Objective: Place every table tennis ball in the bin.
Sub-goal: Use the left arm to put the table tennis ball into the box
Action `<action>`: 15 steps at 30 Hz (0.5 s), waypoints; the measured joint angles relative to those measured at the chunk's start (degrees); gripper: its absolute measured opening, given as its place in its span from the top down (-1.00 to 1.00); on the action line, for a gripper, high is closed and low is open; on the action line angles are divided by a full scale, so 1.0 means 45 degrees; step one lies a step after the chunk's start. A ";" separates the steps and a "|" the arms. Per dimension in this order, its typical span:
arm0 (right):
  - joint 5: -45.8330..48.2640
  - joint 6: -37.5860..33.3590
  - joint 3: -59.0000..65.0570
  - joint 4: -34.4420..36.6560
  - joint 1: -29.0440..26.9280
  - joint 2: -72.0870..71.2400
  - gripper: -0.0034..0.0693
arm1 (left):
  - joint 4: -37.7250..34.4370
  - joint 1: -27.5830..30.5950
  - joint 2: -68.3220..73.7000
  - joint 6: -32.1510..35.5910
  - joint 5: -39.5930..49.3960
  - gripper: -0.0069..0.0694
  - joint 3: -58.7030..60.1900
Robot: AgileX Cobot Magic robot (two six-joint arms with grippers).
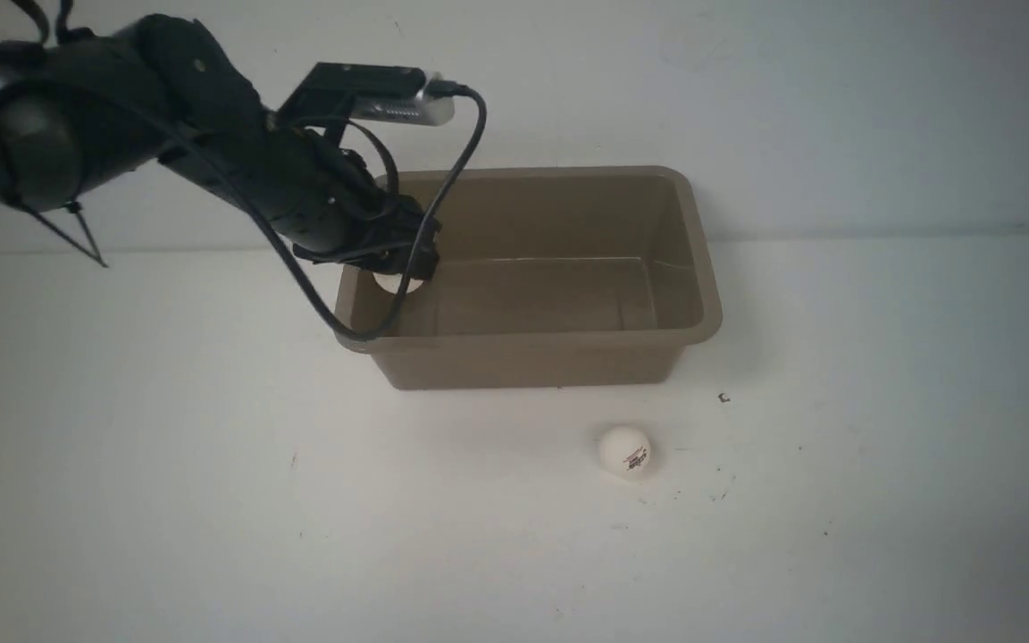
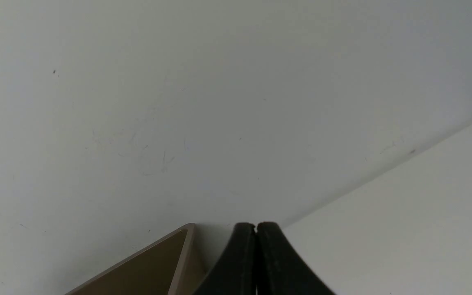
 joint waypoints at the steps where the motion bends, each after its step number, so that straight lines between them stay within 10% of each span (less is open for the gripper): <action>1: 0.0000 0.0000 0.0000 0.0000 0.0000 0.0000 0.94 | 0.0030 0.0000 0.0428 0.0064 0.0166 -0.11 -0.0434; 15: 0.0000 0.0000 0.0000 0.0000 0.0000 0.0000 0.94 | 0.0042 0.0000 0.2157 0.0191 0.0498 -0.56 -0.2094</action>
